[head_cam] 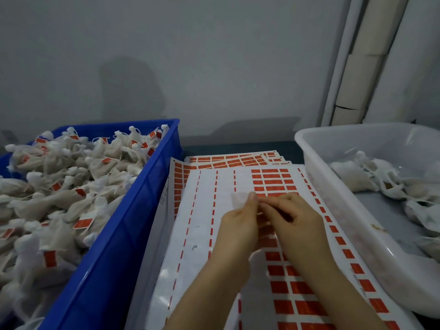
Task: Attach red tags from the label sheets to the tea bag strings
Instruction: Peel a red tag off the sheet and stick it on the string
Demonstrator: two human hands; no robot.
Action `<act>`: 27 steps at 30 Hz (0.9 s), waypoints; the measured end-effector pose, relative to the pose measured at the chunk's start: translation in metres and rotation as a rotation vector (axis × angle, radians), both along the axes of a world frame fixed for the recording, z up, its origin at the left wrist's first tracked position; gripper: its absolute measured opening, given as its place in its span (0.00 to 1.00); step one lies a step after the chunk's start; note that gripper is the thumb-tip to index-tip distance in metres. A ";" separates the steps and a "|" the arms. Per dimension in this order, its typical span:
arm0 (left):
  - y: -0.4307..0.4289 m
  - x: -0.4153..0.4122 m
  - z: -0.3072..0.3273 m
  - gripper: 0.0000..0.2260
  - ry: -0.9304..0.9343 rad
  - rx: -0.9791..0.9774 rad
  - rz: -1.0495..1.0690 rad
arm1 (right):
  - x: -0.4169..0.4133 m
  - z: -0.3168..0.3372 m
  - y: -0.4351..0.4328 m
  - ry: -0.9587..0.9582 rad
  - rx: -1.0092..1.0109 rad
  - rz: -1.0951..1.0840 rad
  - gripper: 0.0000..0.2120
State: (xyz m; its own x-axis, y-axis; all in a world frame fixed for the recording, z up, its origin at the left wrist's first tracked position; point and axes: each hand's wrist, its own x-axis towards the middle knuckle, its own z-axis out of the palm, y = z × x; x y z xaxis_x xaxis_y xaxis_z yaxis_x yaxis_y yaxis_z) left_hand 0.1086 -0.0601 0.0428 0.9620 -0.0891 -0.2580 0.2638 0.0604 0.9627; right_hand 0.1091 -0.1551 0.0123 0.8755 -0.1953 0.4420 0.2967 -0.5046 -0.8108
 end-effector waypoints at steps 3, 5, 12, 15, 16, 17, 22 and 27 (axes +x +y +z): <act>-0.001 0.016 -0.001 0.08 -0.008 -0.084 0.079 | 0.002 -0.002 0.000 -0.056 -0.192 -0.040 0.11; 0.000 0.023 -0.006 0.07 -0.029 -0.072 0.108 | 0.002 -0.004 -0.001 -0.093 -0.257 -0.048 0.10; 0.006 0.031 -0.023 0.08 0.005 -0.049 0.173 | 0.008 -0.007 -0.004 -0.041 -0.374 -0.095 0.13; 0.007 0.033 -0.024 0.08 0.023 -0.069 0.157 | 0.008 -0.008 -0.006 0.030 -0.343 -0.082 0.04; 0.008 0.034 -0.024 0.08 0.035 -0.083 0.154 | 0.007 -0.007 -0.005 0.054 -0.295 -0.051 0.04; 0.009 0.034 -0.024 0.08 0.054 -0.110 0.145 | 0.006 -0.007 -0.005 0.081 -0.235 0.007 0.08; 0.018 0.033 -0.019 0.10 0.138 -0.299 0.094 | -0.002 0.002 -0.008 0.226 -0.135 0.335 0.12; 0.021 0.032 -0.019 0.10 0.174 -0.368 0.048 | -0.007 0.018 -0.021 0.393 -0.203 0.520 0.18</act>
State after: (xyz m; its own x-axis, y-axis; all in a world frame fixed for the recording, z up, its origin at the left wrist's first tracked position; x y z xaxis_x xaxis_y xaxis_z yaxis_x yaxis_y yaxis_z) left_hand 0.1406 -0.0390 0.0240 0.9121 -0.1619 -0.3766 0.4094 0.4087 0.8157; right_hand 0.1025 -0.1757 0.0303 0.9361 0.3474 0.0557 0.2449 -0.5298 -0.8120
